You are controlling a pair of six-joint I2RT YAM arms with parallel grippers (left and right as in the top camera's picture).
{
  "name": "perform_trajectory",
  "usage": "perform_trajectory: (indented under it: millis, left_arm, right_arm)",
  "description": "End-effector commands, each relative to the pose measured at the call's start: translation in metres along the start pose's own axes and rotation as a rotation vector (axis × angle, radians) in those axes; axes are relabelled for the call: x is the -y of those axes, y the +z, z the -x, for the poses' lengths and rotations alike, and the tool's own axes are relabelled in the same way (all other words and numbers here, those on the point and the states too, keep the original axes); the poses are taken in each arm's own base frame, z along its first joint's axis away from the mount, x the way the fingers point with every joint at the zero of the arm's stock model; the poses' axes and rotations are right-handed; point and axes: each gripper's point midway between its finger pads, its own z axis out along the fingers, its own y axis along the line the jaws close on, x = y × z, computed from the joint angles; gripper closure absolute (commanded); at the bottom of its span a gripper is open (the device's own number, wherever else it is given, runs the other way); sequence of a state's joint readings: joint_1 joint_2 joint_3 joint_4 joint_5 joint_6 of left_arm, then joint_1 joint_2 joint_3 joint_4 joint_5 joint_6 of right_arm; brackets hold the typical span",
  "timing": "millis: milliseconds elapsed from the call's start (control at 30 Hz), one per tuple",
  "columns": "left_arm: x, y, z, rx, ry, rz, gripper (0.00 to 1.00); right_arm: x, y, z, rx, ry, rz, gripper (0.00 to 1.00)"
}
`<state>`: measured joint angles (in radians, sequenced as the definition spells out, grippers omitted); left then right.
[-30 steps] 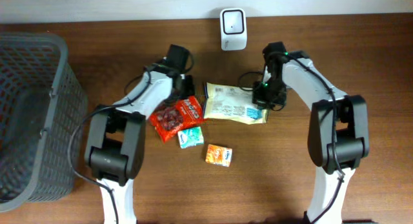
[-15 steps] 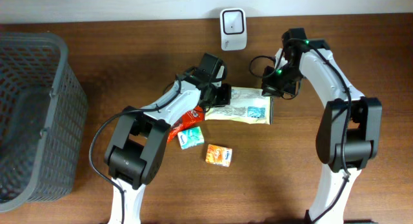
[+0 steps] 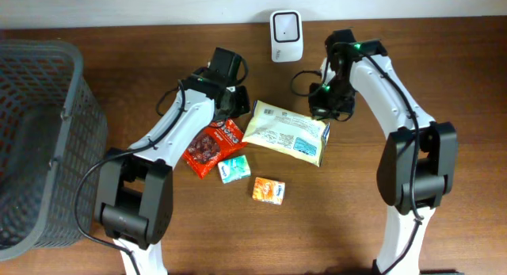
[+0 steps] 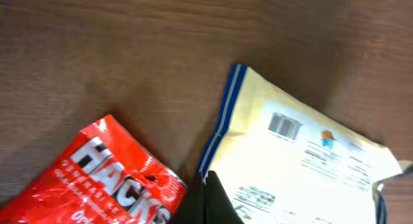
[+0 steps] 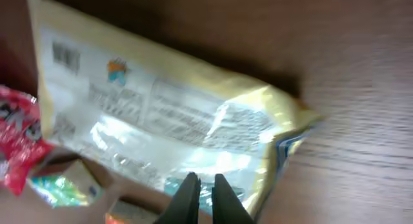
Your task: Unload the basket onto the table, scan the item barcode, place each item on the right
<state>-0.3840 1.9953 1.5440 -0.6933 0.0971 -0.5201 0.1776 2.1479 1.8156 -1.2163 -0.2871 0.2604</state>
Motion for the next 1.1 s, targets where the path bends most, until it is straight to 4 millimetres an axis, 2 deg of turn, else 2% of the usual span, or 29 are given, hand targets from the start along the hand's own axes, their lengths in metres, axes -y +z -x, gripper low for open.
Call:
perform_trajectory:
  millis: [0,100,167,233,300,367,400,467,533,567,600,667,700,767,800,867,900,933,967,1000,1033,1067]
  left_arm:
    - [0.020,-0.005,-0.010,-0.019,0.027,-0.052,1.00]
    - [0.034,0.006,-0.024,-0.043,0.065,-0.054,1.00]
    - [0.025,0.030,-0.036,-0.100,0.058,-0.028,1.00]
    - [0.021,0.044,-0.046,-0.143,0.054,-0.022,1.00]
    - [0.017,0.054,-0.052,-0.169,0.050,-0.011,1.00]
    - [0.004,0.055,-0.043,-0.128,0.047,0.052,1.00]
    - [-0.005,0.055,-0.037,-0.116,0.040,0.073,1.00]
    - [-0.017,0.050,-0.029,-0.113,0.007,0.075,1.00]
    - [-0.012,0.043,-0.020,-0.112,-0.014,0.018,1.00]
    - [0.002,0.040,-0.021,-0.131,-0.015,-0.055,1.00]
    - [0.013,0.039,-0.024,-0.149,0.002,-0.113,1.00]
    - [0.015,0.039,-0.026,-0.145,0.075,-0.105,1.00]
    - [0.011,0.039,-0.029,-0.153,0.078,-0.084,1.00]
    - [0.006,0.039,-0.029,-0.160,0.069,-0.077,1.00]
    - [0.006,0.039,-0.029,-0.163,0.069,-0.075,1.00]
    - [0.004,0.039,-0.029,-0.162,0.068,-0.067,1.00]
    - [0.001,0.039,-0.027,-0.154,0.066,-0.056,1.00]
    - [-0.003,0.038,-0.024,-0.151,0.055,-0.054,1.00]
    - [-0.007,0.037,-0.022,-0.150,0.047,-0.051,1.00]
    - [-0.010,0.037,-0.021,-0.151,0.038,-0.047,0.92]
    - [-0.015,0.036,-0.019,-0.151,0.027,-0.042,0.56]
    - [-0.021,0.036,-0.016,-0.150,0.015,-0.038,0.39]
  right_arm:
    - [-0.026,0.035,-0.033,-0.099,-0.064,0.061,0.94]
    - [-0.025,0.071,-0.050,-0.127,0.023,0.061,0.96]
    - [-0.019,0.078,-0.058,-0.148,0.028,0.054,0.96]
    - [-0.006,0.080,-0.060,-0.147,0.032,-0.014,0.96]
    - [0.016,0.073,-0.060,-0.146,0.045,-0.124,0.96]
    - [0.025,0.046,-0.050,-0.144,0.078,-0.147,0.96]
    - [0.025,0.027,-0.041,-0.129,0.066,-0.132,0.96]
    - [0.019,0.011,-0.024,-0.078,0.042,-0.111,0.96]
    - [0.002,0.012,-0.004,-0.004,0.016,-0.033,0.96]
    - [-0.004,0.018,0.007,0.034,-0.002,-0.013,0.95]
    - [-0.004,0.022,0.010,0.039,0.015,-0.011,0.95]
    - [0.006,0.042,0.010,0.010,0.045,-0.041,0.96]
    - [0.029,0.055,0.009,-0.007,0.057,-0.148,0.96]
    - [0.047,0.057,0.007,-0.009,0.073,-0.243,0.96]
    - [0.060,0.052,0.006,-0.003,0.090,-0.314,0.96]
    - [0.068,0.032,-0.002,-0.049,0.121,-0.330,0.96]
    - [0.068,0.016,-0.004,-0.058,0.133,-0.332,0.96]
    - [0.065,-0.009,-0.003,-0.057,0.137,-0.329,0.96]
    - [0.063,-0.026,-0.003,-0.060,0.111,-0.327,0.89]
    - [0.062,-0.034,-0.004,-0.068,0.077,-0.327,0.65]
    - [0.062,-0.035,-0.006,-0.080,0.040,-0.325,0.05]
    - [0.063,-0.034,-0.005,-0.081,0.042,-0.326,0.01]
